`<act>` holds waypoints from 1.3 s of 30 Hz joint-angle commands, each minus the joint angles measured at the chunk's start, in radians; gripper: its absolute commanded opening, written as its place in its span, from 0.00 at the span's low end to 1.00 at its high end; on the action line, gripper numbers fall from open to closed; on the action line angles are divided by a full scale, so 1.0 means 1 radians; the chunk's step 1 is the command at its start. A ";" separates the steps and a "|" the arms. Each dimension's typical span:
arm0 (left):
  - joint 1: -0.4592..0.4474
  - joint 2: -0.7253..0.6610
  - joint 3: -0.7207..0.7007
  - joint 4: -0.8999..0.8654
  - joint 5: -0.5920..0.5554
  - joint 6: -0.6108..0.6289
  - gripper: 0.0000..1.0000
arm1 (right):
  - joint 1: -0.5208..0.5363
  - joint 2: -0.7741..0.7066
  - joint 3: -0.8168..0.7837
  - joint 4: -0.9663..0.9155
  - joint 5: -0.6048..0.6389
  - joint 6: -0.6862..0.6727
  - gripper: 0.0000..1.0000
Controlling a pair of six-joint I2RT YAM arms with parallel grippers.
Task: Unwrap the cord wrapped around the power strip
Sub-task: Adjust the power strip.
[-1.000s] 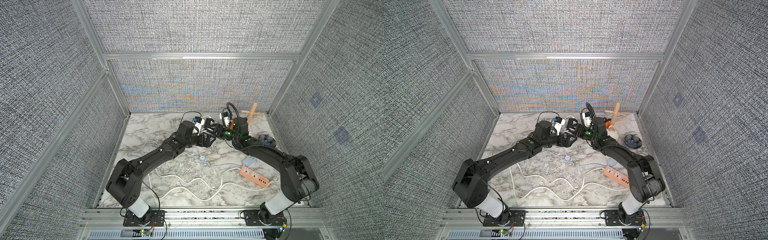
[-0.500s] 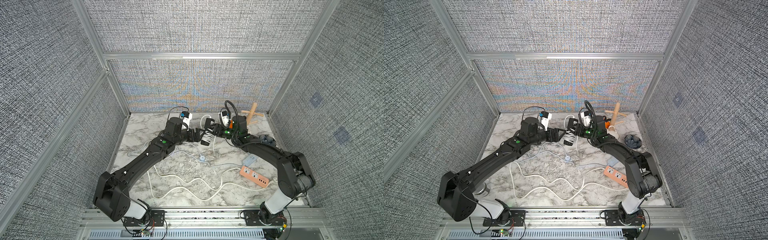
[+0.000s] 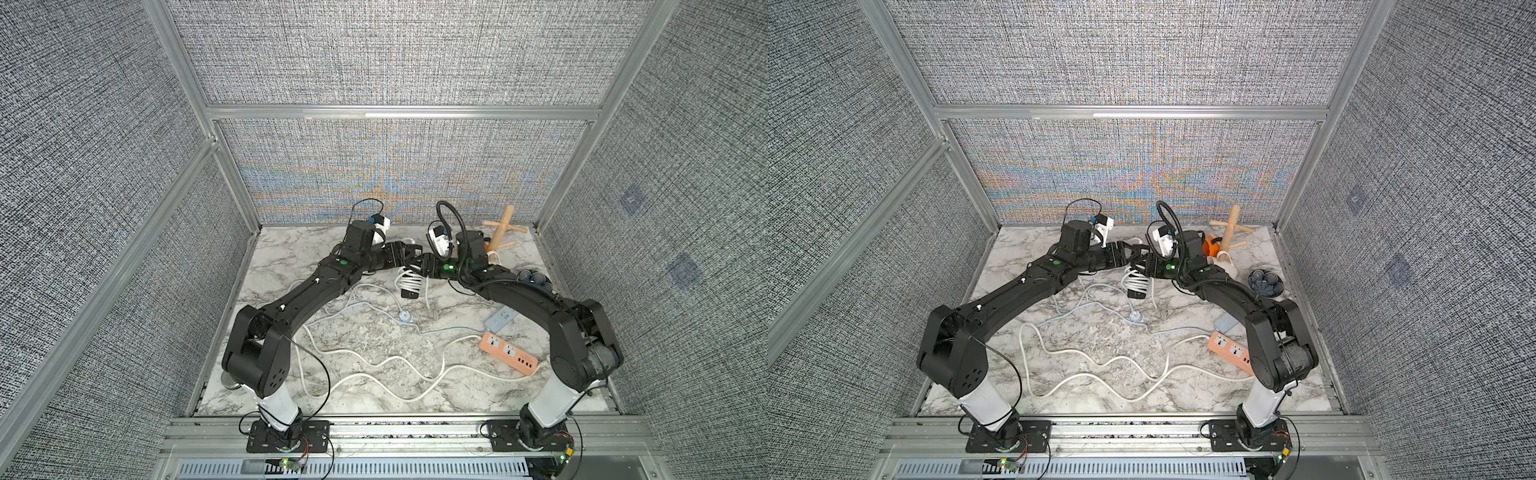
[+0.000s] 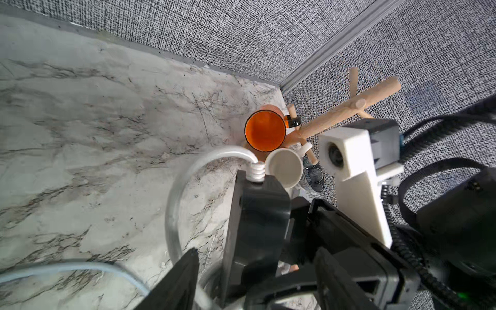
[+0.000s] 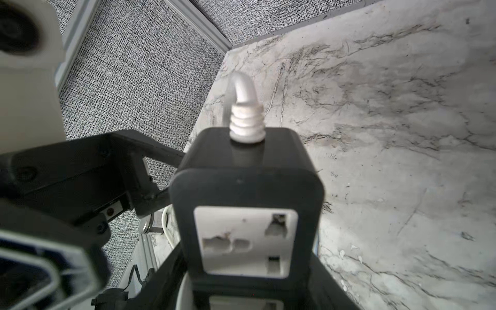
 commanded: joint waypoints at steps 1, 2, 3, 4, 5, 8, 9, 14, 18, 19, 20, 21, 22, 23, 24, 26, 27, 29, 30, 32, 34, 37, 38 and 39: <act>-0.001 0.014 0.010 0.032 0.015 -0.021 0.71 | 0.011 0.002 0.017 0.010 0.015 -0.030 0.26; 0.000 0.017 0.008 0.040 0.017 -0.021 0.72 | 0.016 0.004 0.022 0.000 0.020 -0.035 0.26; 0.000 0.023 0.008 0.044 0.020 -0.024 0.72 | 0.021 0.008 0.030 -0.010 0.024 -0.043 0.26; -0.001 0.031 0.011 0.044 0.021 -0.026 0.72 | 0.027 0.011 0.037 -0.020 0.032 -0.050 0.26; 0.000 0.037 0.012 0.044 0.021 -0.024 0.72 | 0.033 0.015 0.043 -0.026 0.035 -0.055 0.26; -0.002 0.055 0.016 0.049 0.029 -0.027 0.71 | 0.048 0.024 0.058 -0.038 0.042 -0.064 0.26; 0.000 0.061 0.018 0.049 0.034 -0.027 0.70 | 0.053 0.026 0.063 -0.043 0.045 -0.068 0.26; -0.001 0.082 0.020 0.049 0.041 -0.026 0.63 | 0.074 0.042 0.107 -0.090 0.055 -0.105 0.25; 0.001 0.093 0.021 0.043 0.036 -0.038 0.48 | 0.082 0.059 0.153 -0.148 0.060 -0.148 0.25; 0.003 0.097 0.021 0.042 0.037 -0.048 0.46 | 0.083 0.062 0.163 -0.164 0.059 -0.157 0.25; 0.007 0.104 0.023 0.041 0.042 -0.060 0.44 | 0.083 0.067 0.174 -0.181 0.058 -0.165 0.25; 0.011 0.111 0.023 0.043 0.046 -0.077 0.42 | 0.082 0.071 0.187 -0.201 0.057 -0.172 0.25; 0.016 0.117 0.022 0.048 0.056 -0.090 0.39 | 0.082 0.076 0.197 -0.217 0.060 -0.176 0.26; 0.022 0.124 0.021 0.057 0.065 -0.108 0.37 | 0.082 0.082 0.211 -0.233 0.061 -0.179 0.26; 0.025 0.129 0.017 0.069 0.075 -0.124 0.36 | 0.081 0.088 0.221 -0.245 0.059 -0.181 0.26; 0.032 0.134 0.014 0.078 0.078 -0.146 0.32 | 0.081 0.093 0.237 -0.259 0.059 -0.180 0.26; 0.035 0.137 0.012 0.078 0.079 -0.156 0.30 | 0.079 0.097 0.247 -0.265 0.056 -0.177 0.28; 0.046 0.140 0.007 0.087 0.089 -0.183 0.27 | 0.078 0.101 0.262 -0.273 0.040 -0.175 0.33; 0.052 0.144 0.002 0.100 0.096 -0.203 0.25 | 0.077 0.102 0.271 -0.281 0.035 -0.175 0.37; 0.064 0.149 -0.012 0.124 0.112 -0.230 0.18 | 0.075 0.106 0.295 -0.310 0.031 -0.175 0.49; 0.071 0.155 -0.013 0.127 0.129 -0.240 0.11 | 0.069 0.115 0.337 -0.374 0.019 -0.180 0.63; 0.079 0.154 -0.014 0.127 0.143 -0.245 0.02 | 0.056 0.098 0.370 -0.430 0.011 -0.191 0.73; 0.081 0.154 -0.014 0.127 0.146 -0.244 0.01 | 0.050 0.084 0.375 -0.441 0.009 -0.194 0.75; 0.082 0.154 -0.014 0.126 0.149 -0.244 0.00 | 0.044 0.068 0.378 -0.450 0.007 -0.200 0.78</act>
